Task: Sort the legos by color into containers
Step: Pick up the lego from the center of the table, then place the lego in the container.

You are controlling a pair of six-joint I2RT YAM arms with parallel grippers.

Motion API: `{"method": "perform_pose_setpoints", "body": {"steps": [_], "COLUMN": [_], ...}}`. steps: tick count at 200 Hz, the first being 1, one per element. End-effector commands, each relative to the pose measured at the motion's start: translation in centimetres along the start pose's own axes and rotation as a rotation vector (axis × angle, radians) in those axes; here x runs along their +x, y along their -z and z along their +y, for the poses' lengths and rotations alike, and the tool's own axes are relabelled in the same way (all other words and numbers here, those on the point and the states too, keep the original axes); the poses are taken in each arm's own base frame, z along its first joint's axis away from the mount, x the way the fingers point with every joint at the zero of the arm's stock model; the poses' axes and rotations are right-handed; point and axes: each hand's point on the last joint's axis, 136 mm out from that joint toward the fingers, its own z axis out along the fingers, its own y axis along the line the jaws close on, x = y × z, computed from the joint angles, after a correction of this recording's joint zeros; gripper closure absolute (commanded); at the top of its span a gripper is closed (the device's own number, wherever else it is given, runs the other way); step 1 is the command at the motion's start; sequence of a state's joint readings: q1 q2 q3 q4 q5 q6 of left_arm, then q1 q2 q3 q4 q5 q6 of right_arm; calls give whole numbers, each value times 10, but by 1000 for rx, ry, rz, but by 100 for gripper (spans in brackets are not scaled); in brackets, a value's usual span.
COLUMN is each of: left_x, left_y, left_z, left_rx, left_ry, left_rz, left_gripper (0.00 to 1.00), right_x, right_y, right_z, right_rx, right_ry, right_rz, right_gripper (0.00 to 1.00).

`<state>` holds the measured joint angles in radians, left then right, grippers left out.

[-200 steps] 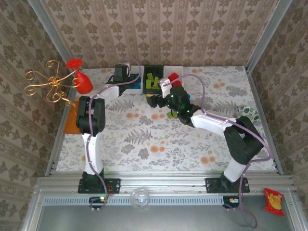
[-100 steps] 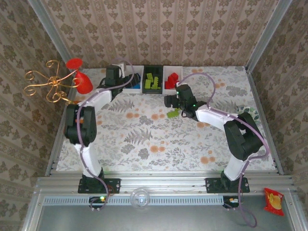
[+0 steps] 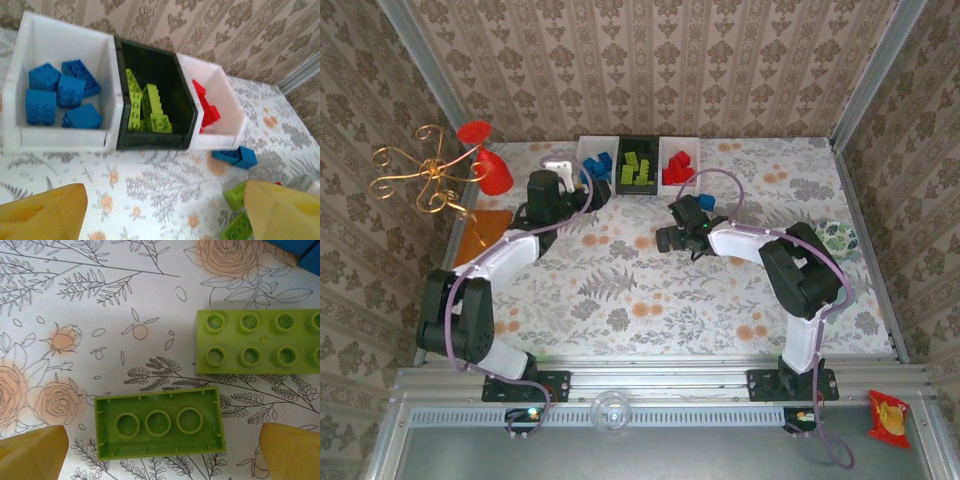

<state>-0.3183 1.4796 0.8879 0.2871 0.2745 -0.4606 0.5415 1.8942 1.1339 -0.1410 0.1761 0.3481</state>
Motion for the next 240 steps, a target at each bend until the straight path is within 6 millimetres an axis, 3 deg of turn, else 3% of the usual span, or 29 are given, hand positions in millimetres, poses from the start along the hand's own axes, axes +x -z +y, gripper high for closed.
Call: {"method": "perform_pose_setpoints", "body": {"steps": [1,71,107,142,166,208,240], "left_x": [9,93,109,105,100,93,91], "left_y": [10,13,23,35,40,47,54], "left_z": [-15,-47,-43,-34,-28,-20,-20], "left_rx": [52,192,175,108,74,48,47], "left_ry": [15,21,13,-24,-29,-27,-29], "left_rz": [-10,209,246,223,195,167,158], "left_gripper": [16,15,14,14,13,12,12], "right_x": [6,6,-6,-51,-87,-154,-193], "right_y": [-8,-21,-10,25,36,27,0], "right_z": [3,5,16,36,53,70,74], "right_rx": [7,10,-60,-171,-242,-253,-222], "right_ry": [3,33,35,27,-5,-52,-63], "right_rz": [40,50,-6,-172,-265,-397,-436], "right_gripper": [3,23,37,40,42,42,38]}}
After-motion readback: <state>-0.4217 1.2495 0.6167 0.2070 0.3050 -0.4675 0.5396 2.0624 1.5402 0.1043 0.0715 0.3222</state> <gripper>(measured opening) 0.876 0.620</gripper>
